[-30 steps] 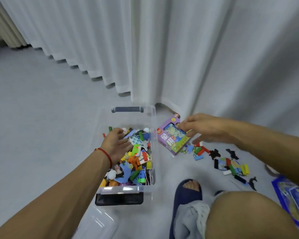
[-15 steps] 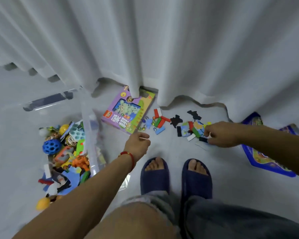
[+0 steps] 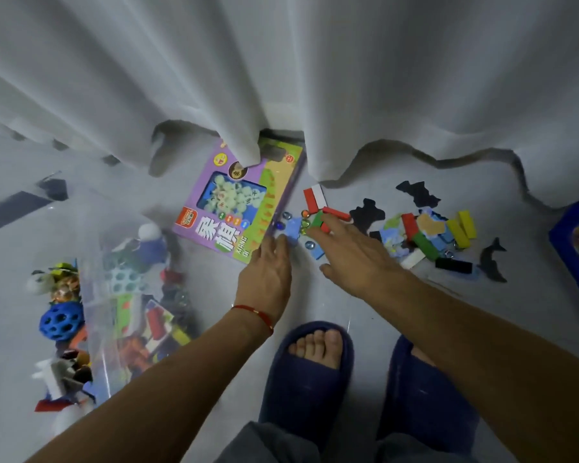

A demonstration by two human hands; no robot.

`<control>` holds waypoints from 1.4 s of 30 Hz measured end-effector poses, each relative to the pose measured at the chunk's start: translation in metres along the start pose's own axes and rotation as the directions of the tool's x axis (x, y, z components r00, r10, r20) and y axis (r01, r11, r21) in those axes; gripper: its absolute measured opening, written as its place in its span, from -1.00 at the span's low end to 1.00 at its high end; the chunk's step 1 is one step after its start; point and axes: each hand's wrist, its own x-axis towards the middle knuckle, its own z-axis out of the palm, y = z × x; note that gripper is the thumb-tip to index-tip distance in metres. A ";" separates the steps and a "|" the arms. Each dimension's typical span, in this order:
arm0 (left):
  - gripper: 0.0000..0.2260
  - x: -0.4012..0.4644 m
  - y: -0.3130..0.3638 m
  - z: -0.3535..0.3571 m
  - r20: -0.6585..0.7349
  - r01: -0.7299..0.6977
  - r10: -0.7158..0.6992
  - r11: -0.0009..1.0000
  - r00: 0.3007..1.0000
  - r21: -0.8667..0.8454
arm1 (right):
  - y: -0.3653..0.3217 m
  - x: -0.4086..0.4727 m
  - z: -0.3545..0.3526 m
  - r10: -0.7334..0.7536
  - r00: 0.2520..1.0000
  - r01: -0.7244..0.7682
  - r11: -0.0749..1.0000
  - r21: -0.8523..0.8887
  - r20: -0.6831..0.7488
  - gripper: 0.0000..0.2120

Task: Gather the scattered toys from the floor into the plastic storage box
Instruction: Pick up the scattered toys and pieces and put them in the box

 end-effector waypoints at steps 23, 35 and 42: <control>-0.89 0.002 0.013 0.019 0.042 0.349 -0.367 0.837 0.929 -0.420 | 0.003 -0.006 0.056 -0.151 0.978 0.138 0.985 -0.101 -0.141 -0.48; -0.96 0.008 0.026 -0.008 0.647 0.563 -0.506 -0.333 0.570 -0.757 | 0.030 -0.023 0.040 0.502 0.850 -0.157 0.530 0.834 -0.159 -0.90; -0.86 0.011 0.030 -0.016 0.727 0.505 0.096 -0.780 0.680 -0.370 | 0.042 -0.039 0.037 0.635 0.772 -0.285 0.386 0.877 -0.029 -0.70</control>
